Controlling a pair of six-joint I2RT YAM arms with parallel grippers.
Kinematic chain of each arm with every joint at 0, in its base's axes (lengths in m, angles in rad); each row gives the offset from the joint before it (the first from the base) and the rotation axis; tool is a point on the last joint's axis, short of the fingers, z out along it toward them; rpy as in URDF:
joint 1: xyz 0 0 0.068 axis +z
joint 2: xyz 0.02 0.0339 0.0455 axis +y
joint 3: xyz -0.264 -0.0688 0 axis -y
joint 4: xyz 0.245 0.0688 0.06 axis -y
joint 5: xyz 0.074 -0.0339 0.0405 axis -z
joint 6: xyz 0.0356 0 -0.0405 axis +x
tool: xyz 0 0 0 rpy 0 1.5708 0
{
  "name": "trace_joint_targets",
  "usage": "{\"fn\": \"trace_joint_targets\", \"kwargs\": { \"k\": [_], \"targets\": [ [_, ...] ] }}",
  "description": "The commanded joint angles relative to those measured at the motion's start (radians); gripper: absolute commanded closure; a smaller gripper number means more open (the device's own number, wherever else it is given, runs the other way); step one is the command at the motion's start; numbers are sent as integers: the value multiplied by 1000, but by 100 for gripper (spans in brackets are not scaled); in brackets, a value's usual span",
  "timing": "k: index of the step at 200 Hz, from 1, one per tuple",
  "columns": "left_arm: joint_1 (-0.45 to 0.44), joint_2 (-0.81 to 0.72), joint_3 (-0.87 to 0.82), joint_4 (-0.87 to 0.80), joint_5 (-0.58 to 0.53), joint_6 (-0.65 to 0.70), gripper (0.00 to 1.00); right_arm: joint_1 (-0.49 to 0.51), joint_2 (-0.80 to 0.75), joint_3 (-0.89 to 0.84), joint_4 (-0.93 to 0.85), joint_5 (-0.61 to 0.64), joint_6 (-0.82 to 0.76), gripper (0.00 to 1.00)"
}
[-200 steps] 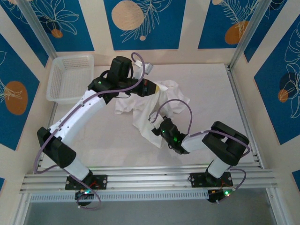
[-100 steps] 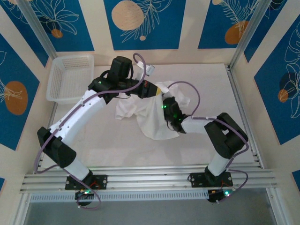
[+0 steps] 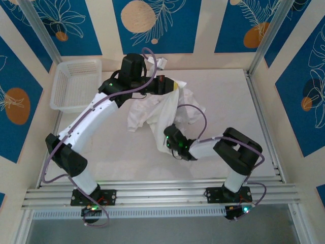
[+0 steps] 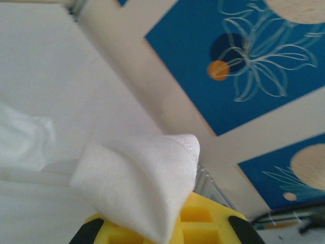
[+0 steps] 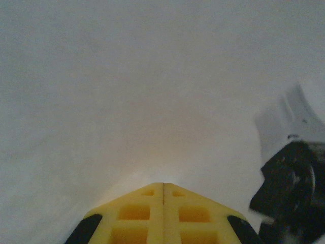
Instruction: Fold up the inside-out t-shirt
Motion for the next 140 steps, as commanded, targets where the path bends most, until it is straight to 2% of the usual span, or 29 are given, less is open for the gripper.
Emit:
{"fn": "trace_joint_targets", "kwargs": {
  "k": [1, 16, 33, 51, 84, 101, 140],
  "targets": [
    [-52, -85, -14, 116, 138, 82, 100, -105, 83, 64, -20, -314, 120, 100],
    [-73, -123, -25, 96, 105, 153, 100, -154, 130, 87, -18, -405, 182, 100],
    [-79, -158, -41, 82, 73, 204, 100, -186, 118, 88, -16, -440, 262, 100],
    [-81, -164, -37, 24, 84, 271, 100, -218, 43, 153, -161, -504, 319, 100],
    [-103, -126, 6, -33, 181, 309, 100, -237, -45, 316, -401, -468, 291, 100],
    [-150, -99, 46, -47, 214, 339, 100, -249, 10, 398, -463, -438, 298, 100],
    [-266, -16, 147, -75, 202, 368, 100, -238, 235, 538, -511, -414, 301, 100]
  ]
}}
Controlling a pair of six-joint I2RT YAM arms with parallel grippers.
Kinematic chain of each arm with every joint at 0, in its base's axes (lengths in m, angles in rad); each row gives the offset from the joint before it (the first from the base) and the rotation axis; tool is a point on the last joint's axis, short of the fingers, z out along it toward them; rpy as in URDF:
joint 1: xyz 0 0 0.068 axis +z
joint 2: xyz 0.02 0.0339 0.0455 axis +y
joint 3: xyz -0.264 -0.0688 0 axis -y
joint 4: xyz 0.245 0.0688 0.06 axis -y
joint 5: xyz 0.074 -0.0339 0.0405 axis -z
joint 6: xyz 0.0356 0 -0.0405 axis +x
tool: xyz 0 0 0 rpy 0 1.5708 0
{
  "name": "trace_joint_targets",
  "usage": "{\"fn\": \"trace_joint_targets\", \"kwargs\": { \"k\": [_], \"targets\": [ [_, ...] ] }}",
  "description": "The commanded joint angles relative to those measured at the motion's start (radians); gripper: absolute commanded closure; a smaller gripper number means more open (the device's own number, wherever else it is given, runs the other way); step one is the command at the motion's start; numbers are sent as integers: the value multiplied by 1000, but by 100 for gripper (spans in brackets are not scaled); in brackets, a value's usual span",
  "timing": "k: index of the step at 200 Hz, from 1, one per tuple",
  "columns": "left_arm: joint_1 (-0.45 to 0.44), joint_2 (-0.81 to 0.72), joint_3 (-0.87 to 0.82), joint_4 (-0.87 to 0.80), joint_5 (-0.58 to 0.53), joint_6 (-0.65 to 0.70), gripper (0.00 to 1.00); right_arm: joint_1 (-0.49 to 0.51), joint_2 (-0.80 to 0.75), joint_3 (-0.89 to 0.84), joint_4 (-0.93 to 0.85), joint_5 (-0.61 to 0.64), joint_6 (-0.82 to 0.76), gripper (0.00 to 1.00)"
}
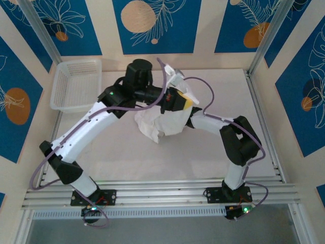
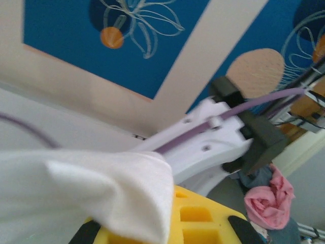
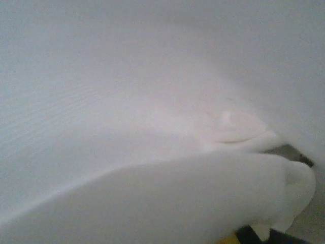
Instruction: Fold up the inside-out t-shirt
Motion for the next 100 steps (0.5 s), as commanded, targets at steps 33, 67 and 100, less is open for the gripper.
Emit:
{"fn": "trace_joint_targets", "kwargs": {
  "k": [33, 67, 100],
  "targets": [
    [-82, 58, 114, -62, 102, 74, 100, -11, 212, 124, -220, -12, 8, 100],
    [-84, 35, 112, -163, 100, 157, 100, -54, 109, 152, -302, -6, 8, 100],
    [-142, 55, 165, -114, 135, 136, 100, -91, 126, 230, -347, -10, 29, 100]
  ]
}}
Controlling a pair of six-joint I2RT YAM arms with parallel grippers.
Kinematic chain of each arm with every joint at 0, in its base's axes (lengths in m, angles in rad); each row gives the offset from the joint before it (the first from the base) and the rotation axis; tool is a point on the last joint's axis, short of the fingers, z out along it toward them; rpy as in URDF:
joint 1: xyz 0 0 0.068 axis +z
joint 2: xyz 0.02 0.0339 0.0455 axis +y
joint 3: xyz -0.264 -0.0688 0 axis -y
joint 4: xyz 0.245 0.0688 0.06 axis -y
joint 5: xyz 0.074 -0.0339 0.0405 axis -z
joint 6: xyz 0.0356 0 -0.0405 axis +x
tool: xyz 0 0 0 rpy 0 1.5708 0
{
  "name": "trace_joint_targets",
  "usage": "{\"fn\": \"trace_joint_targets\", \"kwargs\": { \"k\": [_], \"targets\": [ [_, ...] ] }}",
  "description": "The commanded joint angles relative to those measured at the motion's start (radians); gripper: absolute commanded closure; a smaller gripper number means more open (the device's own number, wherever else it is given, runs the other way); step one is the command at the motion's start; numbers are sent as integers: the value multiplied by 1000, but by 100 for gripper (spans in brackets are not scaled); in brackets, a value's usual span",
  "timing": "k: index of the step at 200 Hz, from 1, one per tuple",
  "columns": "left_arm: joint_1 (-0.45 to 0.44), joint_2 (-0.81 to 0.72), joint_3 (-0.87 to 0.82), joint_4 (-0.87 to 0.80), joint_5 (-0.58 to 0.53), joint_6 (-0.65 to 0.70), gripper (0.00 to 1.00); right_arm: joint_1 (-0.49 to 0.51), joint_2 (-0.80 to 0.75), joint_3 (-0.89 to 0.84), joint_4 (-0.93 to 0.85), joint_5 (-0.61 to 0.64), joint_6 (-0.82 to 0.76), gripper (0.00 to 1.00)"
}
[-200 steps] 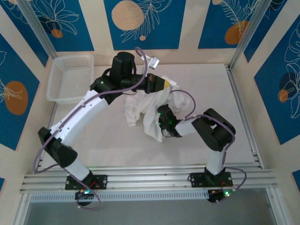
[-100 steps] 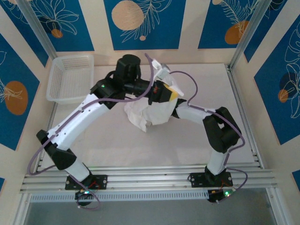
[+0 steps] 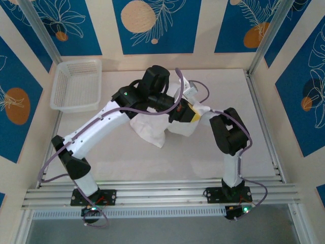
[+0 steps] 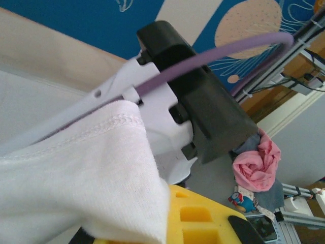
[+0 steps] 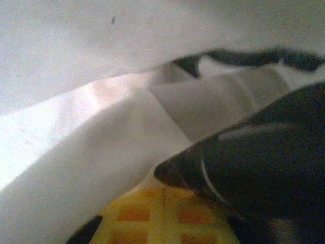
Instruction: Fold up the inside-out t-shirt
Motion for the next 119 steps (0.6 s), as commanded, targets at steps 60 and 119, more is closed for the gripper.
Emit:
{"fn": "trace_joint_targets", "kwargs": {
  "k": [60, 119],
  "targets": [
    [-170, 196, 372, -43, 68, -11, 100, -5, 177, 227, -124, -107, 61, 96],
    [-226, 181, 373, -49, 121, 32, 100, -108, 216, 290, -218, -103, -4, 92]
  ]
}}
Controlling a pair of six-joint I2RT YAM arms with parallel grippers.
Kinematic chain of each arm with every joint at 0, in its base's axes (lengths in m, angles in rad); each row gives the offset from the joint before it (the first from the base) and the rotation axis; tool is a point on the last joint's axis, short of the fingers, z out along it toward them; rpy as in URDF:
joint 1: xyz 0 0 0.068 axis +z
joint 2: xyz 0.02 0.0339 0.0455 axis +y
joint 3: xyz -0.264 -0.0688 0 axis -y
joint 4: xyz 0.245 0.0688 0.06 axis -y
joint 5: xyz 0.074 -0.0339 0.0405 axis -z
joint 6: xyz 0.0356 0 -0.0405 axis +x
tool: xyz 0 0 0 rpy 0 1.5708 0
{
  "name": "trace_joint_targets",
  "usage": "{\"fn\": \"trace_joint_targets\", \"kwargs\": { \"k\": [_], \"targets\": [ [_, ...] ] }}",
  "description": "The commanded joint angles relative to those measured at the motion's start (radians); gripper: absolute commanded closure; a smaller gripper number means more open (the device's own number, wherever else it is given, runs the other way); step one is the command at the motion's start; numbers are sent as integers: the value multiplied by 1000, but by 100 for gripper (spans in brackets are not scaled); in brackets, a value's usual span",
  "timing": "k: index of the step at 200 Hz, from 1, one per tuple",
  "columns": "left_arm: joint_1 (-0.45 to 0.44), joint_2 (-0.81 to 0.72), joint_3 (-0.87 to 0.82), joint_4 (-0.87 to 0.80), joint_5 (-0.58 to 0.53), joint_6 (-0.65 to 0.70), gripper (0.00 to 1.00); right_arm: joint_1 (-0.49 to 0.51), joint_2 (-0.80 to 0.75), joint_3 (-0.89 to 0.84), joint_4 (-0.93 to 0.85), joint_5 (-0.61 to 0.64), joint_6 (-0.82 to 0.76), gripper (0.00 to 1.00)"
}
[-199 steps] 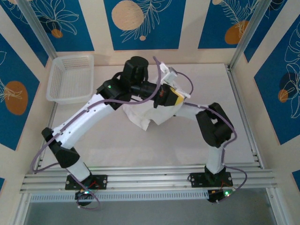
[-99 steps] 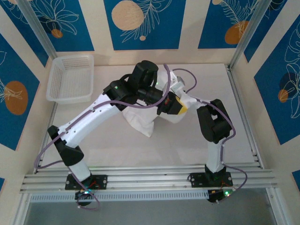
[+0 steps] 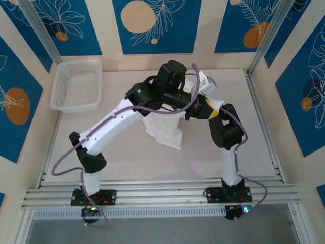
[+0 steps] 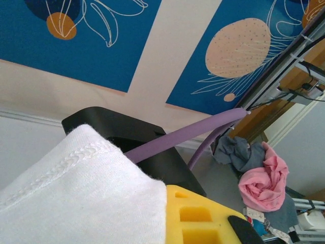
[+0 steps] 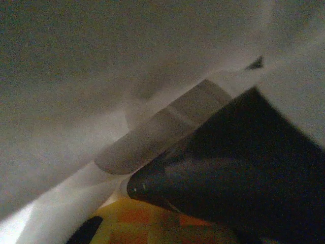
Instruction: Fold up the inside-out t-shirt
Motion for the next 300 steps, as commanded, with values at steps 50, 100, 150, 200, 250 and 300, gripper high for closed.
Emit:
{"fn": "trace_joint_targets", "kwargs": {
  "k": [50, 100, 150, 200, 250, 300],
  "targets": [
    [-127, -36, 2, -224, -159, 174, 100, -61, 18, 16, -202, -12, -139, 86],
    [51, -139, -216, -13, -461, -16, 100, -57, -268, -344, -82, -211, -115, 82],
    [264, -68, -106, 155, -341, -229, 100, 6, -456, -590, 172, -353, 16, 92],
    [268, 178, 356, 171, -165, -308, 100, 208, -286, -570, 378, -228, 107, 92],
    [257, 265, 459, 275, -33, -452, 100, 281, -116, -441, 428, -279, 97, 92],
    [162, 279, 459, 371, 123, -498, 100, 269, 8, -305, 309, -264, 99, 79]
  ]
}}
